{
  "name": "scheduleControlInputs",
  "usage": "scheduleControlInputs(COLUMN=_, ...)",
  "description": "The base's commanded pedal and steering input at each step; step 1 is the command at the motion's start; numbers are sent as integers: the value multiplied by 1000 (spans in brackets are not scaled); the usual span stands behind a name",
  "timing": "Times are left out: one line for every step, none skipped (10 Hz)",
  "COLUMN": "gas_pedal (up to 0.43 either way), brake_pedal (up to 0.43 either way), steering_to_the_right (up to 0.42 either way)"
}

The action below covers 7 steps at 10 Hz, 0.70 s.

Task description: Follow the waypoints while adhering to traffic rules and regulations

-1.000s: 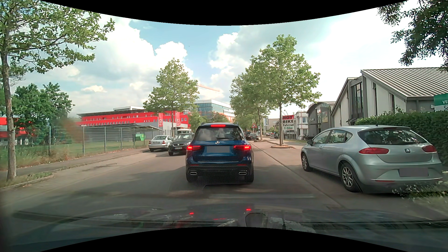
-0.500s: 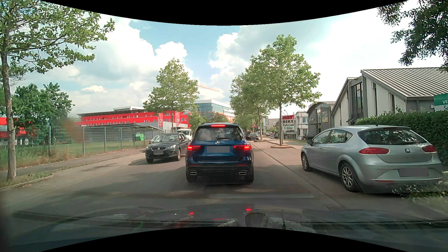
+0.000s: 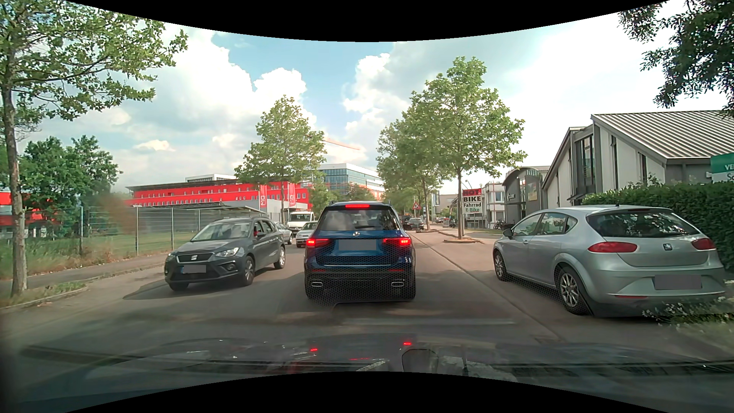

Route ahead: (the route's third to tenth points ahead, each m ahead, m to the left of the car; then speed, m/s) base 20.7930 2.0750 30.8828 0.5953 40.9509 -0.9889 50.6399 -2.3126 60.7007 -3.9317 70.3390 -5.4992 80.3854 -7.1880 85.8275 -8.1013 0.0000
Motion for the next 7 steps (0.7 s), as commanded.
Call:
scheduleControlInputs(gas_pedal=0, brake_pedal=268, steering_to_the_right=-5)
scheduleControlInputs(gas_pedal=0, brake_pedal=268, steering_to_the_right=-4)
scheduleControlInputs(gas_pedal=0, brake_pedal=268, steering_to_the_right=-5)
scheduleControlInputs(gas_pedal=0, brake_pedal=268, steering_to_the_right=-5)
scheduleControlInputs(gas_pedal=0, brake_pedal=268, steering_to_the_right=-5)
scheduleControlInputs(gas_pedal=0, brake_pedal=268, steering_to_the_right=-5)
scheduleControlInputs(gas_pedal=0, brake_pedal=268, steering_to_the_right=-5)
